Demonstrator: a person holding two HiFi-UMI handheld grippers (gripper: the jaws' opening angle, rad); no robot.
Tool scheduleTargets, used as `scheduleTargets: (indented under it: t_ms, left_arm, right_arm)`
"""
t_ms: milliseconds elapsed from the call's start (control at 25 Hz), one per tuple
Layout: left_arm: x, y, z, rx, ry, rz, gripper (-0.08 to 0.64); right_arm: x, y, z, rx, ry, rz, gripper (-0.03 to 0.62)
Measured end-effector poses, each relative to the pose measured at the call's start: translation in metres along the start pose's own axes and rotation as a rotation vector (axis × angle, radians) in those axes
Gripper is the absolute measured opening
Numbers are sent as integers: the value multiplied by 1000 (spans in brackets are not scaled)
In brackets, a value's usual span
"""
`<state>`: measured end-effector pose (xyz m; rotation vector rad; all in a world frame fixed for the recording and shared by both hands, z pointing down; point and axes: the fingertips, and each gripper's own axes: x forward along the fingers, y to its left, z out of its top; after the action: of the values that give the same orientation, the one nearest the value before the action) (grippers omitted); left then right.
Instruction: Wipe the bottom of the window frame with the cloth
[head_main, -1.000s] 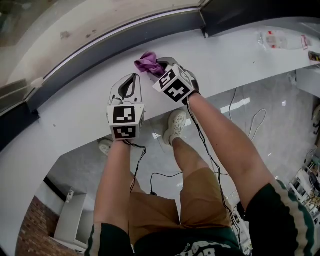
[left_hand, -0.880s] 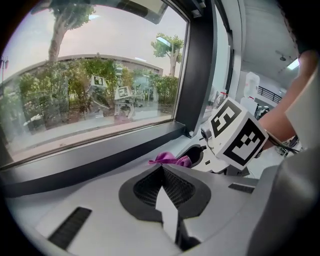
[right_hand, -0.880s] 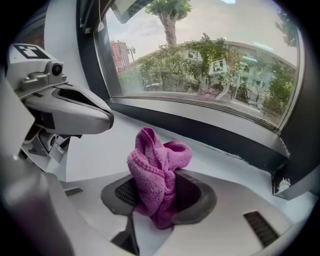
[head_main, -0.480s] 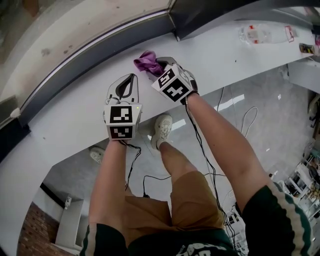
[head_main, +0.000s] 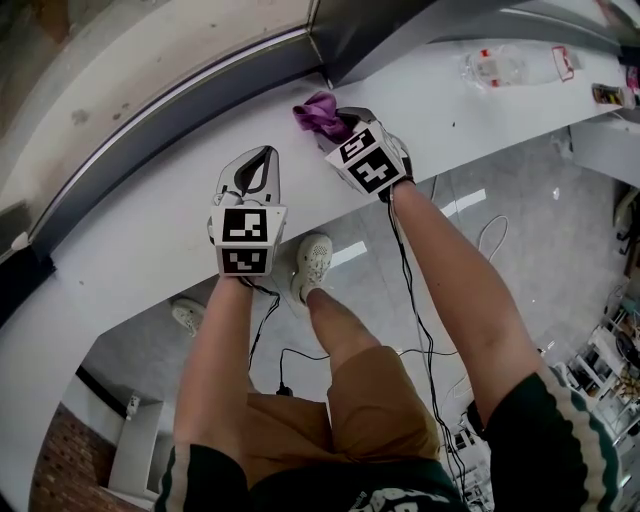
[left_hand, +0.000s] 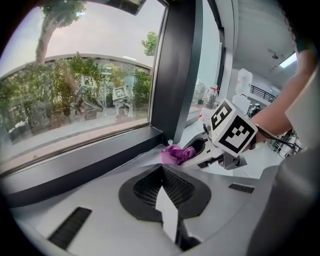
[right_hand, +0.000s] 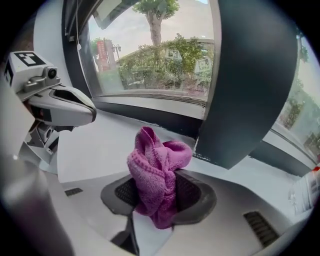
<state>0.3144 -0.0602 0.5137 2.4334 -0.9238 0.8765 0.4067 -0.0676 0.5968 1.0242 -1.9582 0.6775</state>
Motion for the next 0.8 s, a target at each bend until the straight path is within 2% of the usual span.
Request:
scheduleTargets:
  t_ms: [320, 440, 800]
  left_arm:
    - [5, -23, 15, 17, -8, -10, 5]
    - [3, -30, 12, 25, 4, -22, 5]
    - [4, -39, 0, 45, 31, -48, 5]
  right_arm:
    - [-4, -7, -3, 9, -16, -12, 169]
    - [-5, -4, -9, -6, -8, -12, 169]
    - [-19, 11, -34, 35, -10, -16, 168]
